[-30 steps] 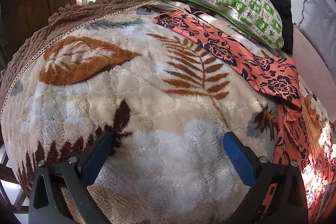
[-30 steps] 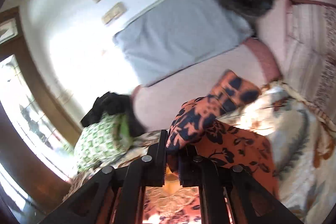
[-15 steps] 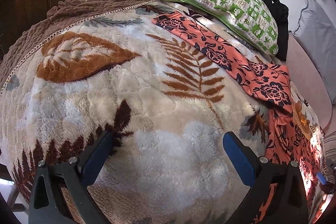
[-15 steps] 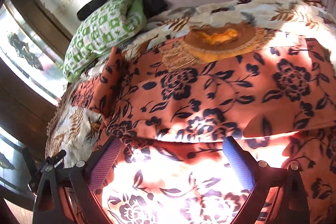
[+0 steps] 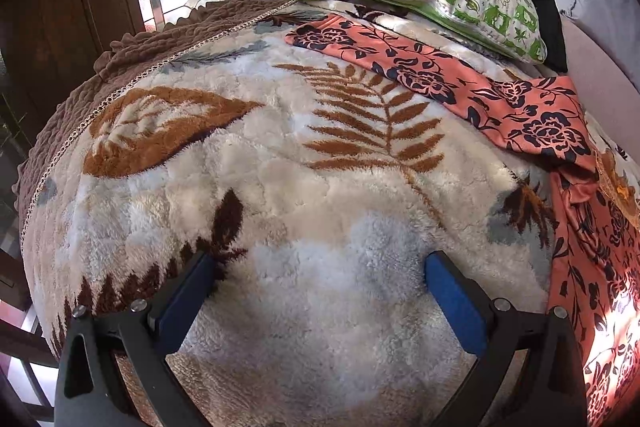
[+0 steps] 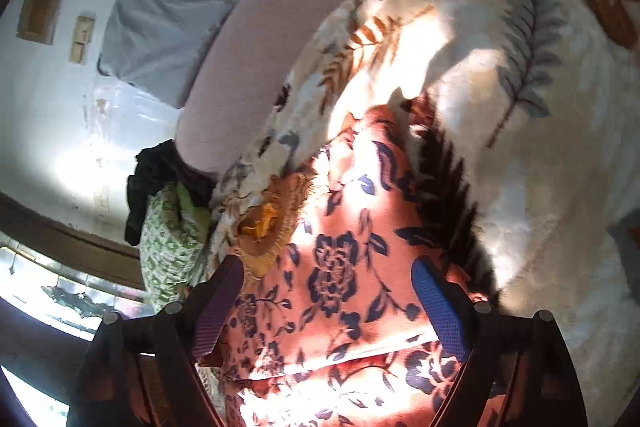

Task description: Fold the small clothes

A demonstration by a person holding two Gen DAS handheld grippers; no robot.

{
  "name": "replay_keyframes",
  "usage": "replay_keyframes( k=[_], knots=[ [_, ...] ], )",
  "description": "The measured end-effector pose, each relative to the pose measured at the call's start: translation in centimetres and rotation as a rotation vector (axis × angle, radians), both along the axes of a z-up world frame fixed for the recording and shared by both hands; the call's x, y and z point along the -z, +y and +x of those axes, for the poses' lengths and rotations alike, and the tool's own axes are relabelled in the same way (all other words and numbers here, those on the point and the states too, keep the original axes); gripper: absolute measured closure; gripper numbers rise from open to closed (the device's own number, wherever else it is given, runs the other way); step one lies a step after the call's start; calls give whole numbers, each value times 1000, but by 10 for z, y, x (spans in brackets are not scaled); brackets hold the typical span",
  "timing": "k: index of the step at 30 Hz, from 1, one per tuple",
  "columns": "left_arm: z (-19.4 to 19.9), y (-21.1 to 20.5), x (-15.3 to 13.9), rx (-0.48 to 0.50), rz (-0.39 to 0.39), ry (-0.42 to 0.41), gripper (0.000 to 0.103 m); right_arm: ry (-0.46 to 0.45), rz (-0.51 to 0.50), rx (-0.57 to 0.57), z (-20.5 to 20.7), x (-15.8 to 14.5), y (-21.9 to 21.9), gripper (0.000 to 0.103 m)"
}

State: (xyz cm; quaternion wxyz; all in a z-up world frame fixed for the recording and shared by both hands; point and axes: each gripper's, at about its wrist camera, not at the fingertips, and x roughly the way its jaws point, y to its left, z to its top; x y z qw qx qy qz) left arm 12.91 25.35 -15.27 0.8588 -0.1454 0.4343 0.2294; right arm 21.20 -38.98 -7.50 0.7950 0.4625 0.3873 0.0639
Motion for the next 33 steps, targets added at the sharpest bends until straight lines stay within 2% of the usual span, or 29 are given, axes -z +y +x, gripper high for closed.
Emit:
replay_keyframes(
  k=[2, 3, 4, 5, 6, 7, 8, 12, 16, 19, 21, 25, 30, 31, 33],
  knots=[
    [0, 0, -1, -1, -7, -4, 0, -71, 39, -88, 22, -11, 9, 13],
    [0, 2, -2, -3, -16, -8, 0, -89, 15, -120, 37, -10, 12, 10],
    [0, 3, -4, -5, -33, -13, 0, -70, -65, -141, 50, -1, 15, 9],
    [0, 6, -8, -7, -62, -18, 0, 33, -179, -123, 64, 18, 10, 9],
    [0, 10, -14, 1, -108, -32, 0, 217, -233, -45, 68, 47, -1, 11],
    [0, 15, -22, 18, -158, -71, 0, 232, -169, 24, 57, 58, -11, 15],
    [1, 20, -32, 33, -195, -119, 0, 141, -143, 40, 44, 48, -14, 15],
    [40, 39, -57, 97, -323, -232, 0, -26, -227, -31, -25, 5, 15, 14],
    [104, 64, -54, 102, -498, -283, 0, -48, -279, -137, -84, 3, 58, 14],
    [143, 90, -37, 35, -630, -293, 0, -39, -307, -177, -117, 21, 80, 14],
    [159, 105, -23, -24, -689, -289, 0, -23, -332, -191, -125, 34, 90, 14],
    [174, 123, 4, -110, -735, -276, 0, -15, -305, -193, -122, 46, 86, 14],
    [191, 131, 0, -140, -716, -299, 0, -31, -299, -192, -121, 47, 82, 14],
    [195, 133, 1, -149, -712, -294, 2, -32, -307, -194, -121, 46, 84, 14],
    [202, 134, 3, -171, -675, -269, 16, -35, -310, -196, -121, 45, 84, 14]
  ],
)
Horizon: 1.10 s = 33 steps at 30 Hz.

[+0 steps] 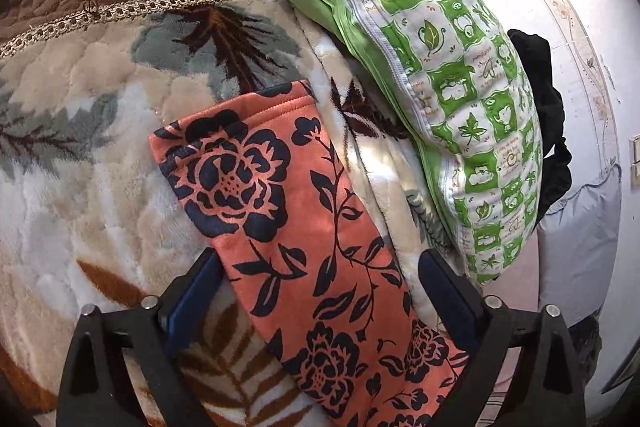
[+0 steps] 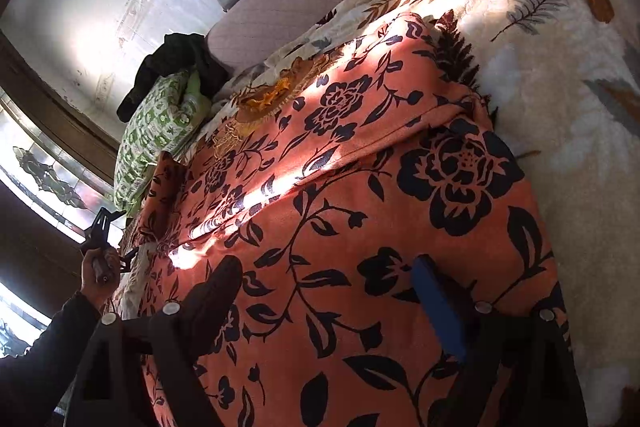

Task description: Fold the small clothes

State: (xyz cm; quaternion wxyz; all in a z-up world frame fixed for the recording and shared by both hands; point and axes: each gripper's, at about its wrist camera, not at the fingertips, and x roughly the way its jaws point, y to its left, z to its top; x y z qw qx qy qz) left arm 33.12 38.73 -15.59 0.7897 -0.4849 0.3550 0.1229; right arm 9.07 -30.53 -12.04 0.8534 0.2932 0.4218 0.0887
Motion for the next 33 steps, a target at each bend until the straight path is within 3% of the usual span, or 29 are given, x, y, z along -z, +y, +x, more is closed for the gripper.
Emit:
replay_keyframes(
  k=[1, 2, 3, 4, 5, 7, 10, 13, 15, 17, 19, 22, 24, 25, 26, 28, 29, 33],
  knots=[
    [2, 2, 2, -11, 26, 34, 44, -2, 4, 1, 0, 0, -1, 14],
    [5, 4, 5, -23, 53, 87, 97, -3, 10, 3, 0, 0, -2, 14],
    [6, 9, 12, -32, 39, 122, 98, -4, 14, 3, 0, 0, -2, 14],
    [5, 13, 15, -44, 5, 106, 98, -6, 14, 2, 0, 0, -2, 14],
    [5, 13, 11, -36, 23, 108, 98, -7, 13, 1, 0, 1, -2, 14],
    [8, 0, -9, -2, 142, 131, 98, -13, 7, -2, 0, 0, -2, 14],
    [10, -46, -66, 96, 320, 43, 98, -30, 10, -5, -2, 1, -2, 14],
    [6, -127, -142, 261, 472, -135, 98, -38, 34, -2, -3, 0, -5, 14],
    [-1, -195, -185, 387, 525, -258, 98, -39, 57, 6, -4, 1, -9, 14],
    [-8, -272, -218, 522, 584, -358, 98, -38, 70, 11, -5, 0, -10, 14],
    [-22, -346, -232, 658, 601, -435, 98, -38, 82, 16, -7, 0, -12, 14],
    [-38, -449, -216, 875, 610, -441, 94, -37, 110, 23, -10, 0, -16, 14],
    [-34, -506, -176, 1064, 607, -332, 79, -38, 135, 31, -12, 1, -21, 14],
    [-38, -525, -149, 1125, 628, -259, 51, -40, 146, 36, -12, 1, -22, 14],
    [-40, -538, -121, 1168, 652, -162, 32, -39, 154, 36, -13, 1, -24, 14],
    [-46, -532, -77, 1179, 686, 8, 32, -40, 163, 36, -14, 1, -26, 14],
    [-51, -519, -67, 1161, 679, 39, 32, -41, 169, 37, -16, 1, -28, 14],
    [-76, -441, -77, 1009, 655, 6, 31, -44, 214, 55, -21, -1, -39, 14]
  ],
)
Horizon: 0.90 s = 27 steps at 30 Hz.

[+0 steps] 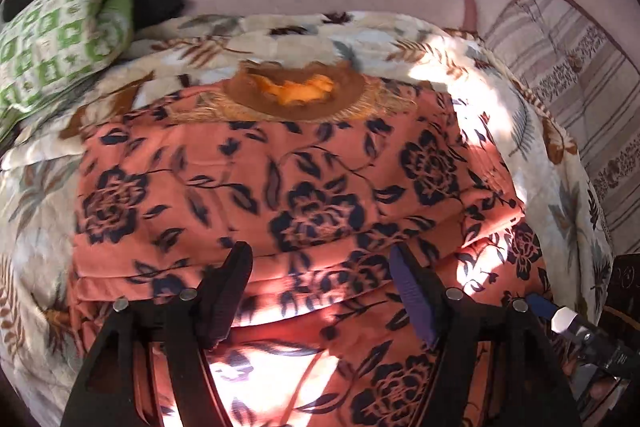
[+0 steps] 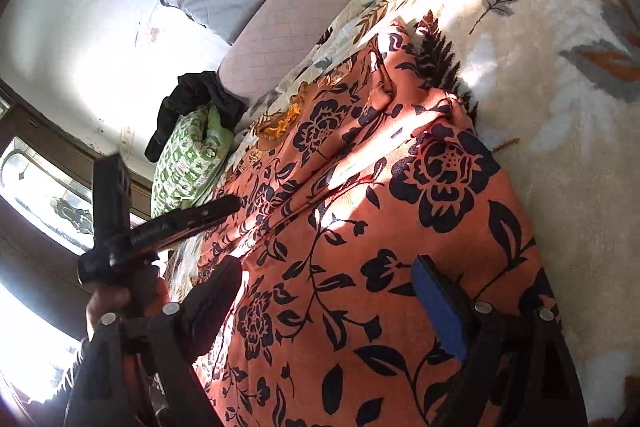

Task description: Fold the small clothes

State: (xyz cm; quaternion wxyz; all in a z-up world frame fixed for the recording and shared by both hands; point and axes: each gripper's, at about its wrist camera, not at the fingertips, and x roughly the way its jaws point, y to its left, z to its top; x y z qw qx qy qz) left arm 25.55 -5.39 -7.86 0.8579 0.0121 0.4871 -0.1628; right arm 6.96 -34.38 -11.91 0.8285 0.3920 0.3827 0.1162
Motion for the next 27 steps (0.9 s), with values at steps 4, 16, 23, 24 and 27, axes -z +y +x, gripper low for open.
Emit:
replay_keyframes(
  k=[4, 16, 23, 24, 27],
  knots=[
    [-1, 78, -4, -179, 34, -104, 17, -26, 58, 35, -3, -17, -11, 14],
    [32, 160, 53, -411, -15, -55, 17, 202, 358, 229, 124, 10, -31, 15],
    [36, 161, 73, -382, 37, -26, 16, 264, 221, 255, 147, 18, -25, 91],
    [36, 162, 73, -379, 32, -23, 16, 237, 166, 240, 149, 7, -21, 97],
    [36, 165, 72, -369, 25, -23, 16, 114, 26, 208, 137, -40, -8, 97]
  ],
)
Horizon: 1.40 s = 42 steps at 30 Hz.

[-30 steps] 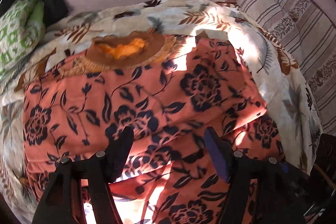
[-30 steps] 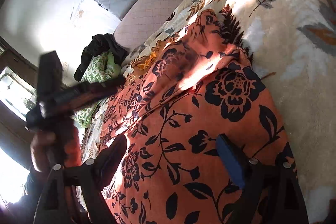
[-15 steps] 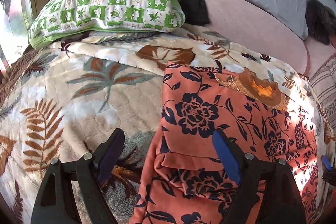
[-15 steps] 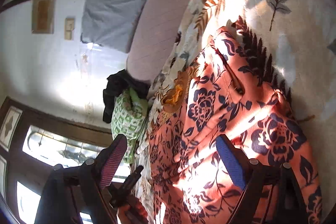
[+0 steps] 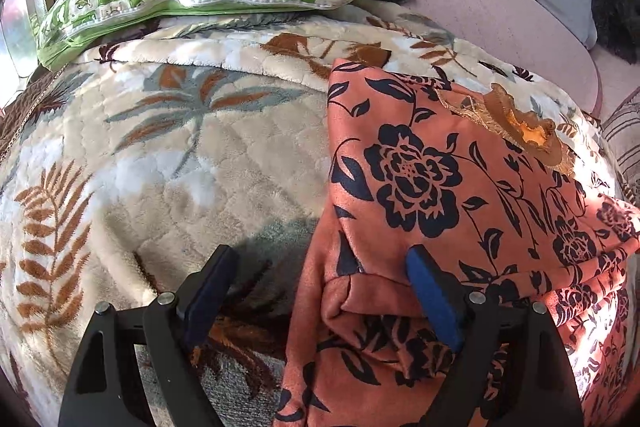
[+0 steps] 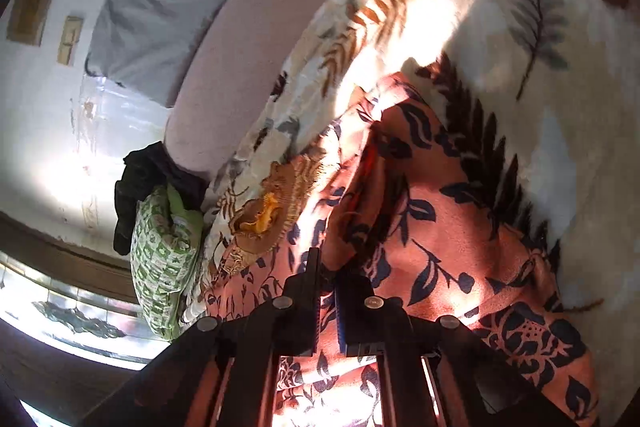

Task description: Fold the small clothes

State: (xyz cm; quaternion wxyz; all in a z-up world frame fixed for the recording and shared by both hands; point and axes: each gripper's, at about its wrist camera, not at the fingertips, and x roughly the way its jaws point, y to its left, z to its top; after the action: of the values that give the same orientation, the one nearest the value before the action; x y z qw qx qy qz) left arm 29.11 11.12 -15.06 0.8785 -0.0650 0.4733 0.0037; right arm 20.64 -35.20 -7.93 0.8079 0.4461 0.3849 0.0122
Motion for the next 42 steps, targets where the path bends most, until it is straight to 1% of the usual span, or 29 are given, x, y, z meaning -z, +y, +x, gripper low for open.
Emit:
replay_keyframes(
  k=[1, 2, 4, 5, 6, 7, 8, 9, 10, 11, 12, 13, 14, 15, 16, 17, 18, 20, 21, 22, 23, 24, 25, 27, 28, 30, 33, 37, 42],
  knots=[
    [0, 1, -1, -3, -1, 4, 16, -21, -49, -4, -10, -10, 4, 97],
    [0, 1, -4, -16, 0, 9, 16, -13, -94, -2, -17, -10, 8, 97],
    [-2, 2, -18, -55, 2, -15, 16, 76, -153, -19, -23, 14, 12, 95],
    [-6, 2, -29, -57, -9, -54, 16, 131, -127, -14, -24, 35, 6, 95],
    [-11, -1, -41, -46, -12, -97, 16, 171, -69, 5, -29, 54, -4, 94],
    [-15, -5, -50, -25, 0, -137, 16, 135, 1, 31, -37, 61, -13, 94],
    [-17, -11, -57, -2, 29, -168, 16, 119, 1, 50, -43, 58, -18, 93],
    [-15, -19, -59, 16, 67, -177, 16, 114, -31, 54, -47, 52, -18, 88],
    [-11, -25, -55, 31, 97, -157, 16, 103, -60, 52, -50, 45, -17, 83],
    [-4, -31, -45, 46, 113, -114, 16, 84, -79, 46, -53, 36, -15, 73],
    [2, -36, -31, 64, 123, -56, 16, 59, -93, 36, -54, 26, -13, 68],
    [8, -41, -13, 84, 146, 16, 16, 33, -99, 24, -54, 16, -10, 52],
    [11, -45, 4, 101, 171, 73, 15, -5, -90, 7, -53, 5, -7, 34],
    [4, -43, 5, 89, 158, 19, 13, -40, -79, -11, -50, -4, -5, 29],
    [0, -39, 4, 70, 151, -11, 8, -70, -73, -34, -44, -13, -1, 29],
    [0, -36, 6, 61, 138, 1, 7, -93, -66, -65, -36, -20, 3, 28],
    [2, -32, 7, 56, 115, 6, 7, -112, -45, -102, -27, -19, 4, 23],
    [6, -30, 8, 57, 103, 23, 5, -86, 23, -142, -2, 3, 5, 17],
    [7, -29, 7, 63, 104, 30, 5, -16, 61, -140, 8, 27, 2, 16],
    [6, -29, 5, 64, 105, 38, 5, 101, 107, -136, 16, 56, -1, 17],
    [5, -28, 1, 67, 99, 46, 5, 110, 166, -107, 12, 70, -8, 26],
    [2, -25, -5, 69, 87, 37, 5, 57, 192, -75, 2, 63, -13, 26],
    [-4, -24, -11, 68, 81, 11, 5, 52, 181, -77, -7, 51, -13, 26],
    [-22, -21, -25, 64, 75, -36, 5, 24, 99, -93, -28, 25, -9, 24],
    [-33, -18, -33, 69, 60, -56, 5, 2, 81, -107, -42, 15, -7, 24],
    [-65, -10, -45, 64, 28, -88, 5, -16, 53, -136, -73, 5, -2, 24],
    [-122, 6, -55, 28, -20, -120, 5, -13, -4, -161, -129, 1, 6, 24],
    [-188, 30, -51, -30, -110, -92, 5, -31, -78, -152, -196, 0, 18, 24],
    [-244, 44, -38, -49, -127, -42, 5, -3, -129, -116, -240, -3, 2, 24]
  ],
)
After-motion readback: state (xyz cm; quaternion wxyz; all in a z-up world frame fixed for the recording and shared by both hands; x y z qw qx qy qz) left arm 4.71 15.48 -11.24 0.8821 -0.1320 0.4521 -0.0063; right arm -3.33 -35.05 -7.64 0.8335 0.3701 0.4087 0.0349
